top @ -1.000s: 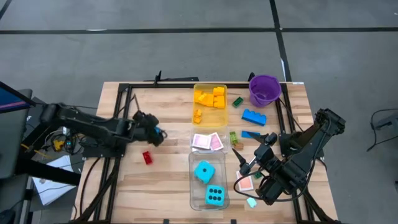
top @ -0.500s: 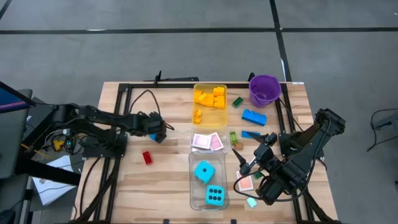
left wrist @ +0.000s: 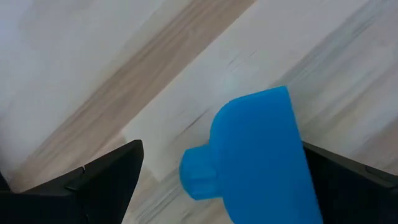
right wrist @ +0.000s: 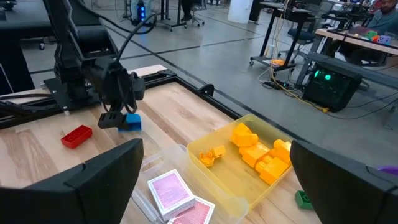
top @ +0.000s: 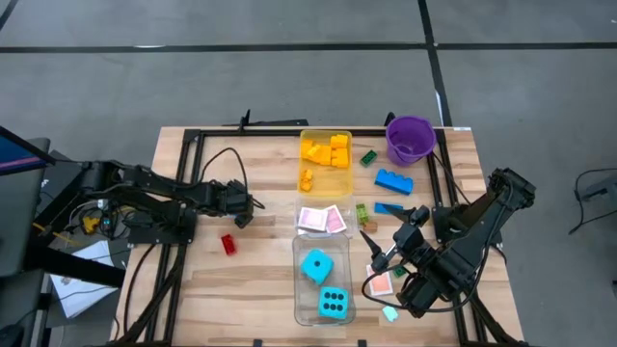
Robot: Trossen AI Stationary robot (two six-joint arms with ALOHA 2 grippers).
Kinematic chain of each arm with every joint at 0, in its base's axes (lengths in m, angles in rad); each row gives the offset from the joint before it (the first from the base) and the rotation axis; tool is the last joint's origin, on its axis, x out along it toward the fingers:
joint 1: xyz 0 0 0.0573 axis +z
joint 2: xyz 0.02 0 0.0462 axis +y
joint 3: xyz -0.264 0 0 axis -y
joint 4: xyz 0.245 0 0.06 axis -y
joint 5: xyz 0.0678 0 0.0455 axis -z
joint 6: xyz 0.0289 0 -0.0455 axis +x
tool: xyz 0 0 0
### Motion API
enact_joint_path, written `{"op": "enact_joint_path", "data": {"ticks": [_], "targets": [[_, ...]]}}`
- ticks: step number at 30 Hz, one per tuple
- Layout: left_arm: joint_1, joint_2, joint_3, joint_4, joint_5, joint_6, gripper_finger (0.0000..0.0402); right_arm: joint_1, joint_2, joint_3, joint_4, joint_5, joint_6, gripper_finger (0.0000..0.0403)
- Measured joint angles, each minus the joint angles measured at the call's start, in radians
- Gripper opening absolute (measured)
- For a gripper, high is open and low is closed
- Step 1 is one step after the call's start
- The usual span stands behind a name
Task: Pick & Place Toys
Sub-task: Put the blue game piece into the yellow bin
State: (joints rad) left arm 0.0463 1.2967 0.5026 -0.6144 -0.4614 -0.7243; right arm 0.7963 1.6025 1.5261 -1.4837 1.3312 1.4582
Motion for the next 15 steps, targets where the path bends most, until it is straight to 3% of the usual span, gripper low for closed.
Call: {"op": "enact_joint_path", "data": {"ticks": [5,15], "targets": [[0.000,-0.004,-0.036,0.083,0.024,0.013,0.0399,0.000,0.000,0.000,0.000,0.000,0.000,0.0398],[0.026,-0.004,-0.037,0.100,0.050,0.036,0.0389,0.000,0.000,0.000,0.000,0.000,0.000,0.0398]]}}
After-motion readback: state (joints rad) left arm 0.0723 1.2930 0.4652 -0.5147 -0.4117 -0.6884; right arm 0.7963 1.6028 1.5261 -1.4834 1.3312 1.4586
